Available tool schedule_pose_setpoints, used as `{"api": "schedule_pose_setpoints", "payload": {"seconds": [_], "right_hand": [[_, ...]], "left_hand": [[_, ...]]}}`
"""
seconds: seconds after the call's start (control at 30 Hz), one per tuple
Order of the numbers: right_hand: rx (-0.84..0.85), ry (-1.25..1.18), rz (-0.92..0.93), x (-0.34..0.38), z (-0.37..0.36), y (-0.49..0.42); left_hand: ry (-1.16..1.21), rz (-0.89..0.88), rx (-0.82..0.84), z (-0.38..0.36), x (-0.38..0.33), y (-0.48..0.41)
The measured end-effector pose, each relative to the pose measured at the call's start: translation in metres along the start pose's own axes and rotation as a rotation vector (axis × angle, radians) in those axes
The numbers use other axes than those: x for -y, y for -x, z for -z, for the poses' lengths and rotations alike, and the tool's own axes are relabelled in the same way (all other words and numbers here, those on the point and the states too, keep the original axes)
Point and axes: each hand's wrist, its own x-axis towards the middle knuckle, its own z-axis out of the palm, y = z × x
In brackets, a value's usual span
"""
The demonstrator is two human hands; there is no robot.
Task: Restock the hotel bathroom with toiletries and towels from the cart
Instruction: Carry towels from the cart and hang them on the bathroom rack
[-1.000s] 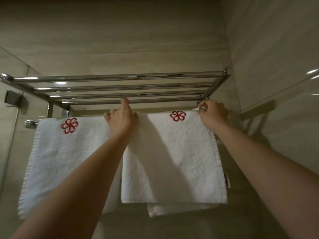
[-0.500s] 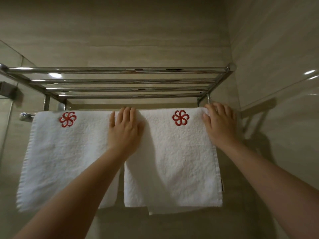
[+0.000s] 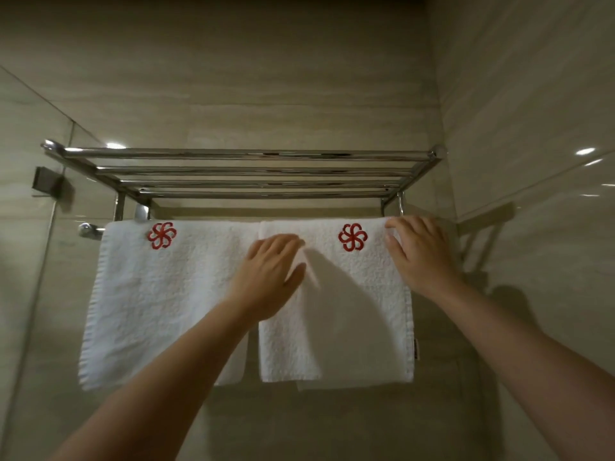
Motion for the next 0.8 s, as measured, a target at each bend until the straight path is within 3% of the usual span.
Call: {"api": "schedule_pose_setpoints", "payload": {"seconds": [0.1,0.23,0.43,0.63,0.8], "right_hand": [[0.118,-0.001,0.063,0.013,0.016,0.012],[0.493,-0.200,-0.009,0.036,0.041,0.036],[0.972,-0.247,-0.194,0.068,0.070,0.085],[1.095,-0.378,-0.369,0.110,0.111,0.147],[1.140,-0.279,-0.437,0.141,0.177,0.200]], "left_hand": [[0.096,-0.048,0.098,0.022,-0.009,0.016],[0.156,-0.100,0.177,0.051,-0.019,0.038],[0.383,-0.020,0.616,0.080,-0.023,0.076],[0.631,-0.020,0.772,0.097,-0.031,0.146],[0.758,-0.064,0.841,0.115,-0.056,0.194]]}}
